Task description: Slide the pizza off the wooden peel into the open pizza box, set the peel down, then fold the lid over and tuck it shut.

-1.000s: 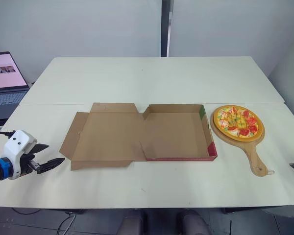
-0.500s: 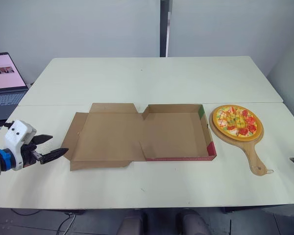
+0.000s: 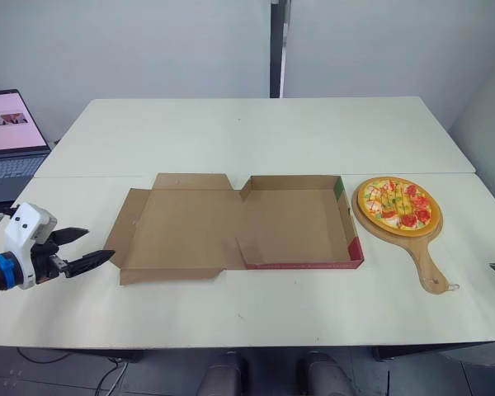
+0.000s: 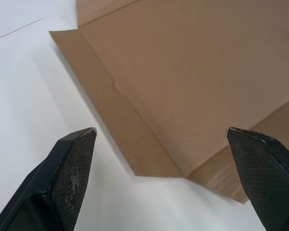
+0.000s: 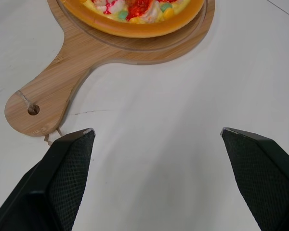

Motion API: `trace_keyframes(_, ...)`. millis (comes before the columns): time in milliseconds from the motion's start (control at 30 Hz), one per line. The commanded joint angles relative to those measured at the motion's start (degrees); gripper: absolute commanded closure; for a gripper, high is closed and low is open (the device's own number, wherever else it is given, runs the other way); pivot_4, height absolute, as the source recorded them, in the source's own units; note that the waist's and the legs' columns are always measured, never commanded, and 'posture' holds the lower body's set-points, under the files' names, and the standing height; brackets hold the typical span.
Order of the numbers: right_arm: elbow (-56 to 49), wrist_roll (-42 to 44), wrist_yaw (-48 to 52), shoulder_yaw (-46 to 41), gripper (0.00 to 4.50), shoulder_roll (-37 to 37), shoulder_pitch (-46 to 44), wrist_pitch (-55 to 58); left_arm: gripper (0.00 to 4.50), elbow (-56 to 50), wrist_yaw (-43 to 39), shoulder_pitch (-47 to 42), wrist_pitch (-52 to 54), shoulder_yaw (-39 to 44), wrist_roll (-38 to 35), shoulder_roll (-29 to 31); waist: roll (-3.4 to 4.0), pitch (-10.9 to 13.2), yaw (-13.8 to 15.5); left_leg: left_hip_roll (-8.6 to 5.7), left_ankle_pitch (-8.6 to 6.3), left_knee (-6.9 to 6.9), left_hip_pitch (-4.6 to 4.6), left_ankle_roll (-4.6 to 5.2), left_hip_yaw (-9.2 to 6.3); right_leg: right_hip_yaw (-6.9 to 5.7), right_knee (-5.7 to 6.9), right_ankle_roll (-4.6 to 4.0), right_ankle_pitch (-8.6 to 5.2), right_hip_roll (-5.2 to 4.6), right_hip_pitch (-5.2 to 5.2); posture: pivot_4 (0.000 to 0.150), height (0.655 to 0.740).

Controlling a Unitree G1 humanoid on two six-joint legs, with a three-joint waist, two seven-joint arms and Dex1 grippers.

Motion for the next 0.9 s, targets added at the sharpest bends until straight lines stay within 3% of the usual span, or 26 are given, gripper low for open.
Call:
trace_keyframes(33, -0.2, 0.6, -0.3, -2.4, 0.0, 0.4, 0.5, -0.8, 0.02, -3.7, -1.0, -1.6, 0.9, 0.3, -1.5, 1.0, 0.0, 0.0, 0.0, 0.0, 0.0, 0.0, 0.0, 0.0, 0.0, 0.0, 0.0, 0.0, 0.0, 0.0, 0.0, 0.15, 0.7318)
trace_keyframes(333, -7.0, 2.7, -2.6, -7.3, 0.0, 4.0, 5.4, 3.8, 0.02, -17.9, -2.5, -10.1, 5.0, -8.0, -6.2, -1.4, -0.01, 0.0, 0.4, -0.01, 0.0, 0.06, -0.05, 0.0, -0.05, -0.03, 0.0, 0.0, 0.0, -0.01, 0.03, 0.15, 0.7318)
trace_keyframes(600, -30.1, 6.3, -11.8, -11.8, 0.0, 15.3, 12.2, 13.2, 0.02, -26.8, -3.5, -24.1, 11.0, -19.4, -12.2, -7.8, -0.05, 0.0, 0.3, 0.01, 0.0, 0.1, -0.08, 0.0, -0.11, -0.03, 0.05, 0.01, 0.0, 0.16, 0.05, 0.15, 0.7318)
trace_keyframes(733, -39.0, 1.9, -22.9, -4.2, 0.0, 18.8, 11.5, 20.8, 0.02, -28.6, -6.0, -29.1, 13.5, -24.3, -13.3, -8.5, -0.23, 0.0, 0.0, 0.1, 0.02, 0.13, -0.03, -0.03, -0.22, 0.01, 0.05, 0.01, 0.0, 0.38, 0.09, 0.15, 0.7318)
trace_keyframes(900, -42.8, 3.3, -30.5, 1.7, 0.0, 19.8, 5.1, 32.8, 0.02, -29.6, -7.4, -32.2, 14.1, -27.2, -13.2, -9.2, -0.21, 0.0, 0.1, 0.06, 0.02, 0.16, -0.07, -0.04, -0.2, 0.06, 0.05, 0.02, 0.0, 0.36, 0.07, 0.15, 0.7318)
